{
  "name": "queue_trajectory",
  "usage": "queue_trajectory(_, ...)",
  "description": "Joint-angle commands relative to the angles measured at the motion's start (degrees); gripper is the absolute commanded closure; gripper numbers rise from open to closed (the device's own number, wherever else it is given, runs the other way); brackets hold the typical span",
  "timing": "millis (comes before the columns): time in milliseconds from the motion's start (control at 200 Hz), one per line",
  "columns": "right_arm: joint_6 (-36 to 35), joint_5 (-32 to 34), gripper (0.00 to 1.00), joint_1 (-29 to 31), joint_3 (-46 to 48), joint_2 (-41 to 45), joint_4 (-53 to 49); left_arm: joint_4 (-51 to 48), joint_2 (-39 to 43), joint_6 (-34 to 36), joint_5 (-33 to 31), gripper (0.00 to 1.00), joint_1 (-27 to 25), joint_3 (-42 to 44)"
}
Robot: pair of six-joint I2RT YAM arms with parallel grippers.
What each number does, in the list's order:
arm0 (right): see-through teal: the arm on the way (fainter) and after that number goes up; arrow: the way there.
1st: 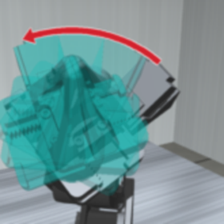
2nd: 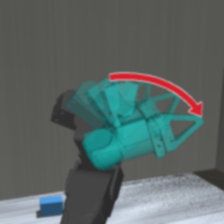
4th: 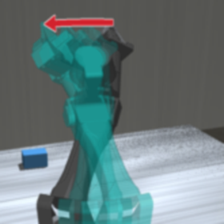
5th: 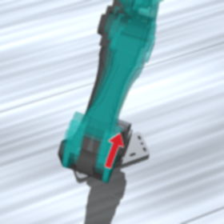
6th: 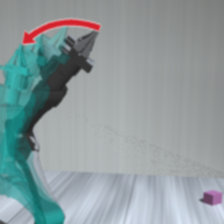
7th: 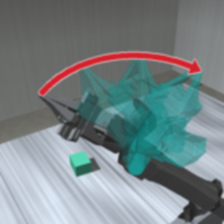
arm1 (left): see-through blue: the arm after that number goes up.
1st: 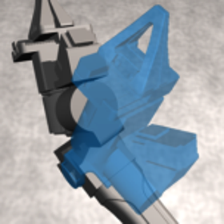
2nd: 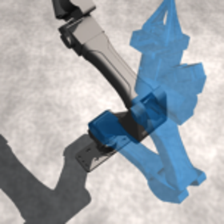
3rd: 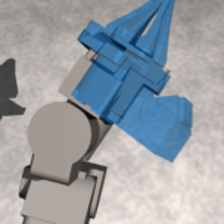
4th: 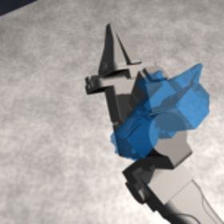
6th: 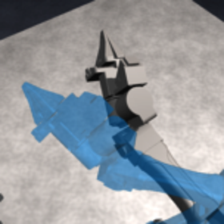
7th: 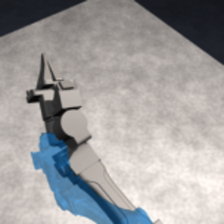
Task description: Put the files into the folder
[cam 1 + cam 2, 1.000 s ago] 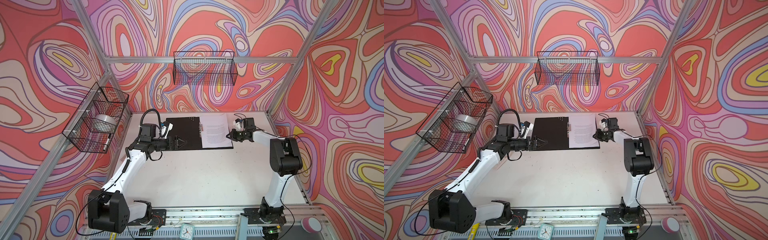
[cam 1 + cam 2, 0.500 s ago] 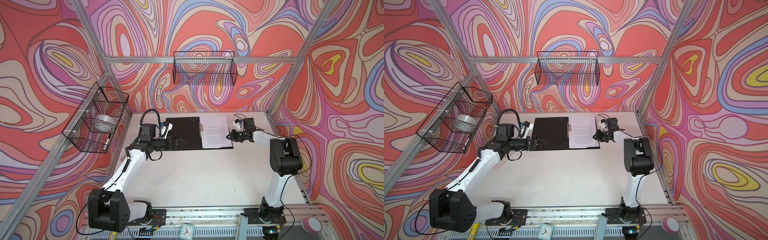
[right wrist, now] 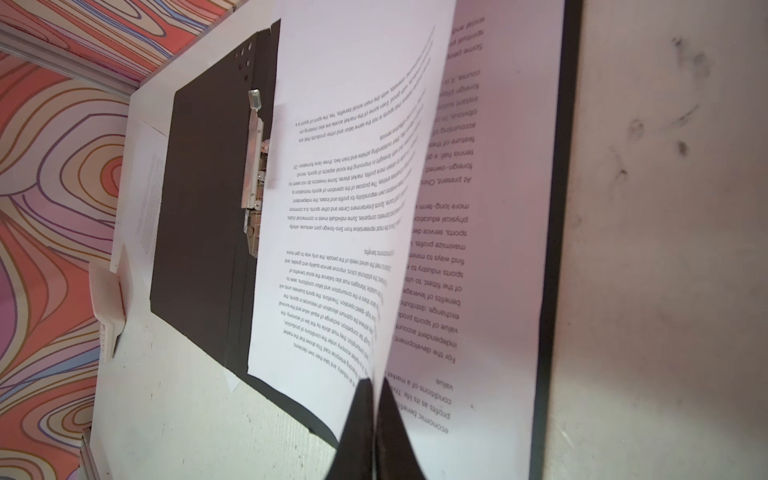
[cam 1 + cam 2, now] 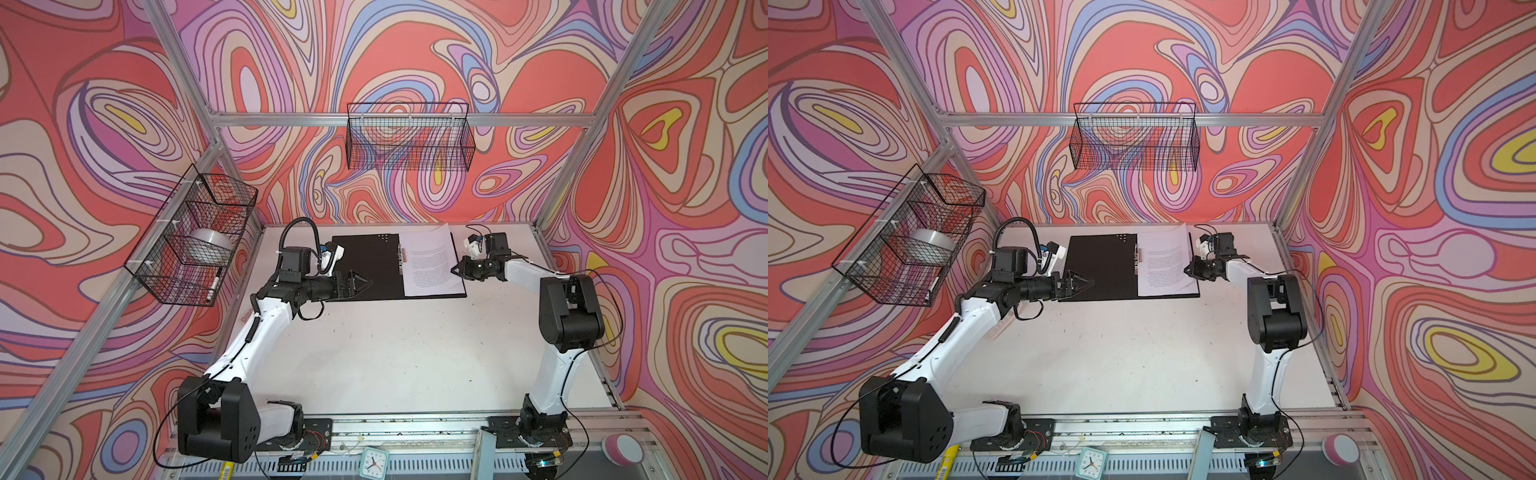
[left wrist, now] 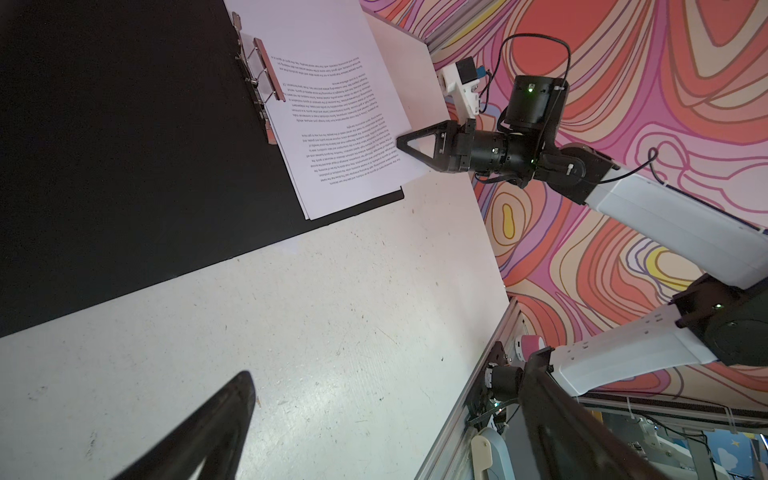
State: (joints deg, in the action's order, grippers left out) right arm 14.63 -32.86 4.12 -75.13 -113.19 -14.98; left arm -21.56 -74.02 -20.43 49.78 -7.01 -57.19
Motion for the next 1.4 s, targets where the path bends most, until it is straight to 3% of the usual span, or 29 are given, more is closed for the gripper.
queue_trajectory(0, -0.92, -0.68, 1.0, 0.48, -1.24, -1.76, -0.73, 0.91, -0.77, -0.14, 1.04, 0.0, 0.49, -0.01)
queue_trajectory(541, -1.27, 0.16, 1.0, 0.55, -1.23, -1.98, -1.01, 1.17, -1.04, -0.62, 1.33, 0.0, 0.94, -0.03)
queue_trajectory(641, -1.27, 0.68, 0.86, 0.54, -1.36, -1.91, -1.27, 1.34, -1.06, -0.66, 1.36, 0.0, 1.09, -0.03)
queue_trajectory(761, -1.19, 2.88, 0.75, 0.55, -1.95, -2.38, -2.44, 1.34, -1.02, -0.8, 1.4, 0.0, 1.12, 0.08)
queue_trajectory(871, -1.1, 6.01, 0.57, 0.59, -2.14, -2.27, -3.21, 1.4, -0.89, -0.97, 1.4, 0.0, 1.2, 0.1)
queue_trajectory(1056, -0.7, 10.72, 0.43, 0.54, -3.31, -2.41, -4.88, 1.61, -0.79, -1.28, 1.51, 0.0, 1.29, 0.15)
queue_trajectory(1252, 0.19, 20.83, 0.34, 0.63, -6.8, -2.77, -9.63, 1.7, -0.47, -1.47, 1.64, 0.0, 1.46, 0.24)
queue_trajectory(1347, 2.52, 36.72, 0.34, 1.94, -8.1, 0.11, -12.7, 1.15, 0.07, -1.64, 0.39, 0.0, 1.6, 0.24)
queue_trajectory(1392, 3.02, 39.44, 0.34, 3.1, -8.33, 1.41, -13.0, 0.78, 0.5, -2.23, -0.78, 0.0, 1.95, 0.39)
